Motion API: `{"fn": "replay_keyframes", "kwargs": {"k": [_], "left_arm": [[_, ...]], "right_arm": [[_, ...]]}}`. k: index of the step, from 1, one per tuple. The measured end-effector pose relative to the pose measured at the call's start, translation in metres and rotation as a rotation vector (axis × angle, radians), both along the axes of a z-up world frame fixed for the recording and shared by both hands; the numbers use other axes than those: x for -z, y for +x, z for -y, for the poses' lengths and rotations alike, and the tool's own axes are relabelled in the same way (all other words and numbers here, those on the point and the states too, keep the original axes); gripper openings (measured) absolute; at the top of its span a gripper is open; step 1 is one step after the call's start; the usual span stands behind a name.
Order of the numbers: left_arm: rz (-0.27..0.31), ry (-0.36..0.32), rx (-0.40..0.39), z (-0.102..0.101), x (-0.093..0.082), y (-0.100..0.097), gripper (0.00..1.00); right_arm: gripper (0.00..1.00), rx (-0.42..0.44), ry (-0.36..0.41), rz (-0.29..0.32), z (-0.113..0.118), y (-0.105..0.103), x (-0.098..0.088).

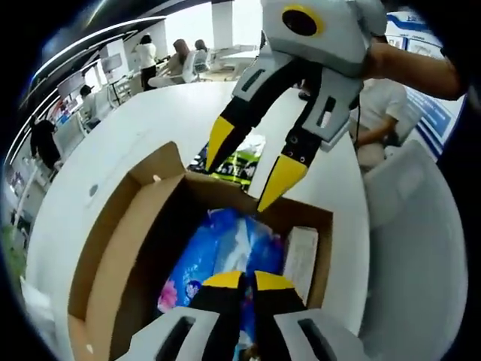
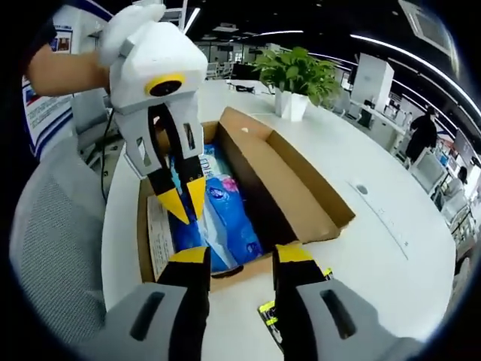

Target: Operate the shoe box by opening the lid, removing the specified soft item, and placing it in the target area until the item is outside and the box remains undamaged.

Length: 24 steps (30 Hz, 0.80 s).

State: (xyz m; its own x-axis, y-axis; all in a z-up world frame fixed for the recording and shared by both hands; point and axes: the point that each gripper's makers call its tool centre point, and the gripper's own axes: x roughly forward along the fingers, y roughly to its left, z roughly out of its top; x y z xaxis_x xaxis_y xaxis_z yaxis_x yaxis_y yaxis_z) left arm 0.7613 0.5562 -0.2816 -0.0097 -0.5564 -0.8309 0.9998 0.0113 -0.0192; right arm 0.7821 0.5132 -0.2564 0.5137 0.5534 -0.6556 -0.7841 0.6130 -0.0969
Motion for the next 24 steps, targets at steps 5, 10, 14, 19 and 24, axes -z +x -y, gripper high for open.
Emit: {"fn": "replay_keyframes", "kwargs": {"k": [5, 10, 14, 19, 24], "left_arm": [[-0.012, -0.003, -0.006, -0.001, 0.001, -0.001, 0.01], [-0.019, -0.005, -0.020, 0.000, 0.001, -0.001, 0.01], [-0.025, -0.009, -0.031, -0.001, 0.001, -0.001, 0.00], [-0.031, -0.017, -0.042, -0.001, -0.001, -0.002, 0.00], [-0.034, -0.021, -0.047, -0.001, -0.002, -0.002, 0.00]], "right_arm": [[0.29, -0.035, -0.019, -0.006, -0.009, 0.005, 0.005], [0.27, -0.068, -0.045, -0.007, -0.015, 0.011, 0.010], [0.26, -0.084, -0.062, -0.019, -0.018, 0.014, 0.015], [0.23, -0.097, -0.075, -0.021, -0.022, 0.018, 0.018], [0.19, -0.103, -0.085, -0.026, -0.028, 0.025, 0.024]]}}
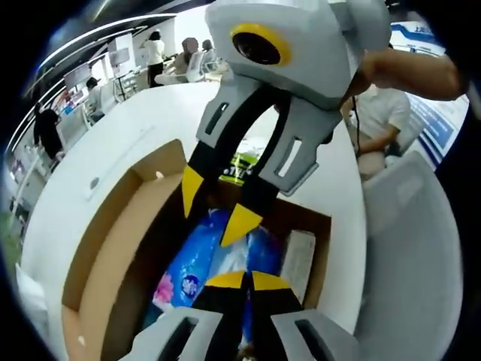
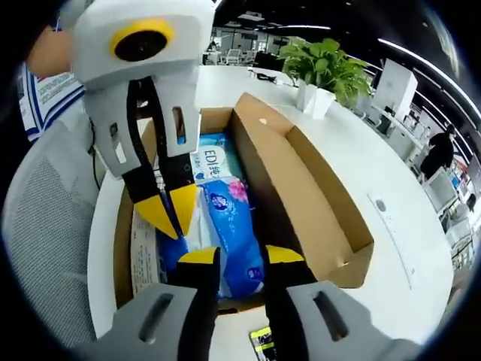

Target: Operate the shoe box by opening the lid, removing the specified soft item, and placing it in the target area until the item is outside and the box remains undamaged.

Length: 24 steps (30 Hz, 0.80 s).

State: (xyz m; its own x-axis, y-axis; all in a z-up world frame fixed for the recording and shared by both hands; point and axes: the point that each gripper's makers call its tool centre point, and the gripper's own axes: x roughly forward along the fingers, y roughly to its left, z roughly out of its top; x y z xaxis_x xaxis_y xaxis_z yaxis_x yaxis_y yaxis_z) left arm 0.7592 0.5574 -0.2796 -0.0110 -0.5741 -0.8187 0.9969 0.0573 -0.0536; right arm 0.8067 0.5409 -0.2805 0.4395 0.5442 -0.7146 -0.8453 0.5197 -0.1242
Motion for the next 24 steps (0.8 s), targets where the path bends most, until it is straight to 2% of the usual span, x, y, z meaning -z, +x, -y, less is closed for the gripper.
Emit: {"fn": "replay_keyframes", "kwargs": {"k": [6, 10, 13, 24], "left_arm": [[0.005, -0.007, -0.007, -0.001, -0.003, 0.001, 0.00], [0.010, -0.024, -0.024, -0.002, -0.007, 0.004, 0.00], [0.012, -0.037, -0.039, -0.002, -0.012, 0.005, 0.00], [0.036, -0.069, -0.085, -0.009, -0.033, 0.006, 0.00]], "right_arm": [[0.10, 0.001, -0.029, -0.002, -0.003, 0.003, 0.007], [0.02, 0.008, -0.023, 0.016, -0.005, 0.002, 0.001], [0.01, 0.019, -0.015, 0.027, -0.005, 0.007, -0.001], [0.00, 0.026, 0.029, 0.057, -0.009, 0.005, -0.028]]}}
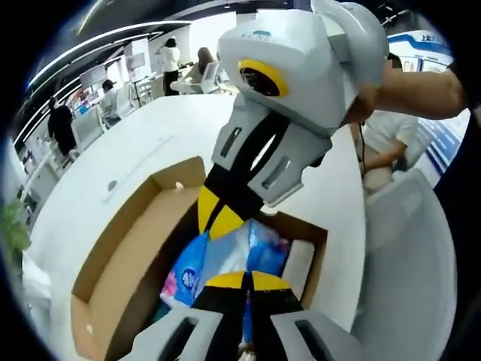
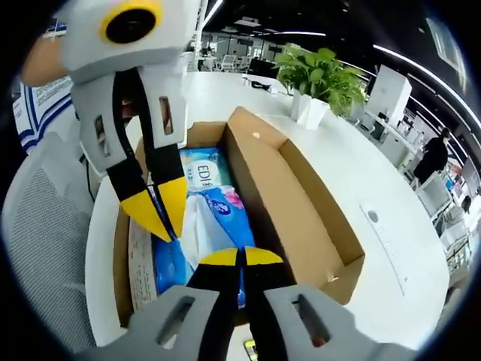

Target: Operate the shoe box by opening the lid, removing the specified soft item, and placing it in the target area until the item is outside and the box remains undamaged.

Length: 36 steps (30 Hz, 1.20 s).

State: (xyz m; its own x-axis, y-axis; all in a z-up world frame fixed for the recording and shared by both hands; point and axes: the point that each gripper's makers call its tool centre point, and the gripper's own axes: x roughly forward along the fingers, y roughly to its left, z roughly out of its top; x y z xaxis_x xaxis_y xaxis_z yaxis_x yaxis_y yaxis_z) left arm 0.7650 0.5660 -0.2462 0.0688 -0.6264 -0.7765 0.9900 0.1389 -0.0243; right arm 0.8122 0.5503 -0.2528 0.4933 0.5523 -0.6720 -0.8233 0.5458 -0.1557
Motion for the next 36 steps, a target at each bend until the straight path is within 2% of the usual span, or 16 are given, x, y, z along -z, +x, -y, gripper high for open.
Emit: {"fn": "replay_keyframes", "kwargs": {"k": [3, 15, 18, 23, 28, 36], "left_arm": [[0.009, -0.009, -0.013, -0.004, -0.008, 0.000, 0.00], [0.049, -0.062, -0.036, -0.005, -0.055, 0.000, 0.00], [0.064, -0.068, -0.036, -0.004, -0.065, 0.002, 0.00], [0.079, -0.080, -0.020, 0.006, -0.083, -0.005, 0.00], [0.095, -0.088, 0.015, 0.022, -0.095, -0.011, 0.00], [0.089, -0.116, 0.061, 0.051, -0.105, -0.023, 0.00]], "right_arm": [[0.00, 0.004, 0.024, 0.004, -0.003, 0.003, -0.005], [0.00, -0.025, 0.042, 0.054, -0.009, 0.002, -0.045], [0.00, -0.028, 0.042, 0.066, -0.005, -0.001, -0.061], [0.00, -0.018, 0.052, 0.073, 0.004, 0.004, -0.070], [0.00, -0.003, 0.074, 0.066, 0.016, -0.002, -0.084], [0.00, 0.041, 0.080, 0.060, 0.046, -0.010, -0.093]]}}
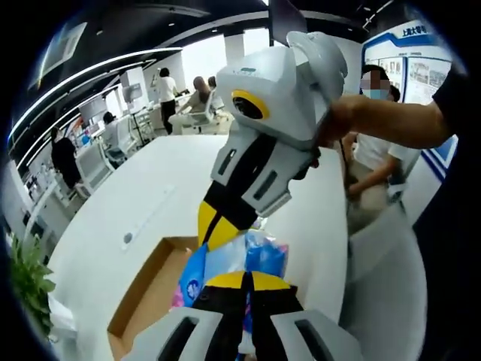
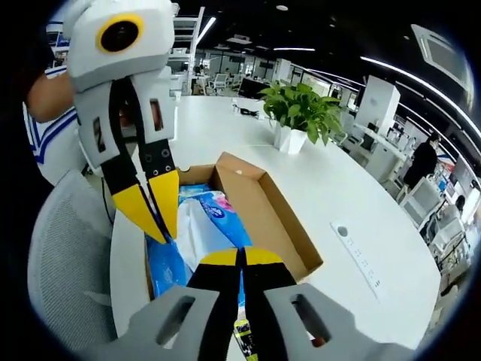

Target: Operate the shoe box by opening the lid, removing the specified soft item, and placing it in the target area until the item is outside and the box remains undamaged.

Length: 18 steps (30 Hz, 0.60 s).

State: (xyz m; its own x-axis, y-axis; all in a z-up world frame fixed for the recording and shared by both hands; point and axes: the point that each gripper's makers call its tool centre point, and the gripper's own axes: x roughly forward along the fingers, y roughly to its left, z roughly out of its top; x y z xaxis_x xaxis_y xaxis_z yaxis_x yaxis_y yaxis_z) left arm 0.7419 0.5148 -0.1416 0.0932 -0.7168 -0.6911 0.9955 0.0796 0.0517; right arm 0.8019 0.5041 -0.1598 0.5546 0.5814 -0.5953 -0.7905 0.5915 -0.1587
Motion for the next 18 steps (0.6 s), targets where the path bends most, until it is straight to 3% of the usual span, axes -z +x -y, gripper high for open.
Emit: {"fn": "replay_keyframes", "kwargs": {"k": [18], "left_arm": [[-0.039, -0.043, 0.083, 0.074, 0.007, -0.016, 0.00]], "right_arm": [[0.00, 0.088, -0.020, -0.065, 0.082, -0.022, 0.009]]}}
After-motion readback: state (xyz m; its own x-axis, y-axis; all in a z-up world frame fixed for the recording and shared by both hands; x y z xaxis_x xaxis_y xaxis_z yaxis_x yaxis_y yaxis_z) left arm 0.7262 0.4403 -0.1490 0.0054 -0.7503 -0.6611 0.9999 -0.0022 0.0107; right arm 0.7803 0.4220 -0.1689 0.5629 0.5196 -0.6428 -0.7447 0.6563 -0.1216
